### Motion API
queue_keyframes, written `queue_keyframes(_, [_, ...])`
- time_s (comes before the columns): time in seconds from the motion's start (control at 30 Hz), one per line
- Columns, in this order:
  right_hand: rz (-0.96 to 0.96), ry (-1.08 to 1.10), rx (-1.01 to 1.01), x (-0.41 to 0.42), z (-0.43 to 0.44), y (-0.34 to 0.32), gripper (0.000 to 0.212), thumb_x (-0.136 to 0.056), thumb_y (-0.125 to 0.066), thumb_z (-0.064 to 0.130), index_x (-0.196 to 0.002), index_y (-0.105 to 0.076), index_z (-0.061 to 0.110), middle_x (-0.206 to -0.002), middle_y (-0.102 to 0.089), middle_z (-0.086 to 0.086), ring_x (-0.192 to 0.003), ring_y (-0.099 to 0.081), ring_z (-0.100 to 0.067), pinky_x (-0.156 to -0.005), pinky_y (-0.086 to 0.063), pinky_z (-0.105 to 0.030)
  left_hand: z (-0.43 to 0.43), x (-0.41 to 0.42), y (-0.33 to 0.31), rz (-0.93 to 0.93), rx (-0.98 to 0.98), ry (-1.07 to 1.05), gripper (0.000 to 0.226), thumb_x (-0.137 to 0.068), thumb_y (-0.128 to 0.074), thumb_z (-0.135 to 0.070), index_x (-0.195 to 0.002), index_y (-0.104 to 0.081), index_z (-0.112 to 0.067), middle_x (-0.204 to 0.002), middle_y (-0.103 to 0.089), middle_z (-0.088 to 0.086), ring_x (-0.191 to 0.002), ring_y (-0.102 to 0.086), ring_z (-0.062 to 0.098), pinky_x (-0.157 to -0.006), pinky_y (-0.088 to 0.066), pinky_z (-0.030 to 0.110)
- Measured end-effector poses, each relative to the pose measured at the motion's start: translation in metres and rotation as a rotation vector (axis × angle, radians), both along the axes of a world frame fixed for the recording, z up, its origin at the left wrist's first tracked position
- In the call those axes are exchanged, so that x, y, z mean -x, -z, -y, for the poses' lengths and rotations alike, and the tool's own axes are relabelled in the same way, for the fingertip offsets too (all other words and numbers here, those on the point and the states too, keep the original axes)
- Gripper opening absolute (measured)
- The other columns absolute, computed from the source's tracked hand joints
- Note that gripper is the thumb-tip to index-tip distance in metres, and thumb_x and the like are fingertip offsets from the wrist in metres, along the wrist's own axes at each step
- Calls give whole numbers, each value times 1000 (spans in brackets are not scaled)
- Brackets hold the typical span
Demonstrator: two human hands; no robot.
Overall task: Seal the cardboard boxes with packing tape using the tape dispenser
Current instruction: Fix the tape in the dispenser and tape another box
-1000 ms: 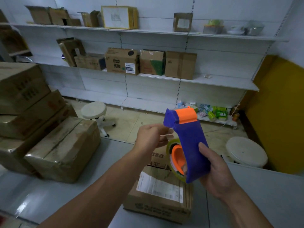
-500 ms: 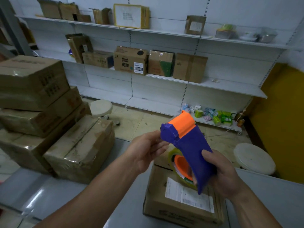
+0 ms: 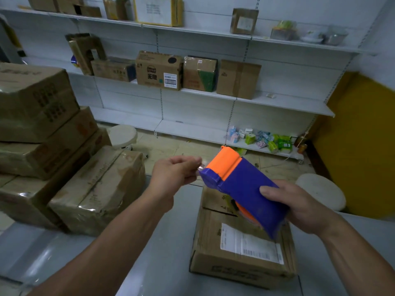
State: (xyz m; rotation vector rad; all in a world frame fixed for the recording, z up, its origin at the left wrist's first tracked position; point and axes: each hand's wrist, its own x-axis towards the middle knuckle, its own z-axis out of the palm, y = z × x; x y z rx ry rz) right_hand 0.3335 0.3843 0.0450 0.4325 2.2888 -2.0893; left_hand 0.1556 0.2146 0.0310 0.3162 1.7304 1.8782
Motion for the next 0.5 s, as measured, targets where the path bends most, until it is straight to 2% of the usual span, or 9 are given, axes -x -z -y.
queue_keyframes(0.13, [141, -33, -89, -13, -26, -12, 73, -45, -78, 72, -93, -73, 17, -93, -72, -16, -78, -70, -26, -67, -56, -27, 3, 1, -2, -1, -63, -100, 10, -88, -69, -14, -82, -72, -7, -68, -71, 3, -60, -64, 8, -64, -53, 19])
queue_keyframes(0.23, [268, -71, -181, -20, -43, -17, 87, -38, -77, 78, -96, -69, 14, -90, -74, -11, -76, -71, -23, -66, -54, -25, 6, -10, 6, -9, -38, -139, 9, -87, -70, -15, -82, -73, -8, -71, -73, 5, -68, -68, 11, -68, -55, 23])
queue_keyframes(0.3, [334, -112, -248, -21, -50, -21, 88, -37, -75, 80, -93, -68, 13, -85, -74, -8, -73, -70, -18, -63, -51, -21, 7, -22, 16, -10, -11, -152, 10, -87, -70, -16, -85, -74, -8, -75, -74, 5, -71, -70, 12, -71, -55, 26])
queue_keyframes(0.4, [440, -157, -303, -18, -55, -25, 80, -42, -75, 72, -92, -65, 11, -79, -74, -6, -66, -69, -14, -57, -51, -18, 9, -37, 32, 17, 12, -174, 10, -87, -70, -17, -85, -74, -8, -74, -75, 5, -70, -71, 11, -70, -56, 25])
queue_keyframes(0.5, [532, -197, -307, -7, -57, -23, 65, -53, -70, 61, -95, -68, 13, -84, -75, -6, -69, -71, -15, -62, -54, -21, 10, -43, 48, 70, 48, -219, 11, -87, -69, -14, -88, -73, -4, -73, -74, 5, -69, -71, 11, -69, -56, 24])
